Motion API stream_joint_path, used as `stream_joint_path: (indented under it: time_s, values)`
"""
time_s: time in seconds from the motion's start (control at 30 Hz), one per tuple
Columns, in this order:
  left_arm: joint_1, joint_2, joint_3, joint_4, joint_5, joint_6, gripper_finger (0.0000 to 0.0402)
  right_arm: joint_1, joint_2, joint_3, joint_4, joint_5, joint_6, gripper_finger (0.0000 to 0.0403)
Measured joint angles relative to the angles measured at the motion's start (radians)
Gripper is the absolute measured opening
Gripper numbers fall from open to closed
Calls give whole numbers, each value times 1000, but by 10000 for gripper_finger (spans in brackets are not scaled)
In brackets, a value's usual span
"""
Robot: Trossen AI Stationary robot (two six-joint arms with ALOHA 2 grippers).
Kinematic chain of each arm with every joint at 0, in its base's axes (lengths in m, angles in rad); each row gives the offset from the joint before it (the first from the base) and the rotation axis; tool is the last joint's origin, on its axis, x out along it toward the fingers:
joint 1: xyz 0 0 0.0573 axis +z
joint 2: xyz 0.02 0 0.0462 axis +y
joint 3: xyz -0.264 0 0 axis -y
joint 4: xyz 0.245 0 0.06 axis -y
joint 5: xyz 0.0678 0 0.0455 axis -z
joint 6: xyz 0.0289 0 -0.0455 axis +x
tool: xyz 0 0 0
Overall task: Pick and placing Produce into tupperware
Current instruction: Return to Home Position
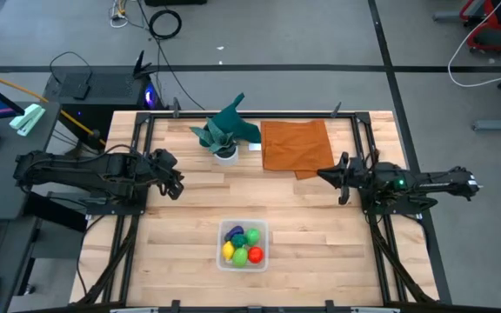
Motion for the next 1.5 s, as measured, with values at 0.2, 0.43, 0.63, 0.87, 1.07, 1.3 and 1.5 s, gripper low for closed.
stream_joint_path:
  time_s: [0.2, 0.43, 0.63, 0.87, 1.07, 1.3, 1.5]
  values:
    - [0, 0, 0, 12, 0, -7, 98, 0, 40, 1, -6, -2, -173, 0]
    - [0, -4, 0, 149, -14, 56, 89, 0, 64, 1, -5, -2, -163, 1]
    - [0, -53, 0, 443, -119, 249, 78, 0, 64, 1, -5, -2, -163, 1]
    - [11, -282, 0, 503, -221, 466, 64, 0, 64, 1, -4, -1, -163, 1]
    - [13, -580, 0, 386, -185, 506, 47, 0, 64, 1, -2, -1, -162, 1]
    - [11, -736, 23, 289, -110, 614, 30, 0, 65, 0, -1, -1, -162, 1]
    - [11, -735, -75, 430, -66, 651, 25, 0, 71, 0, 2, -1, -161, 1]
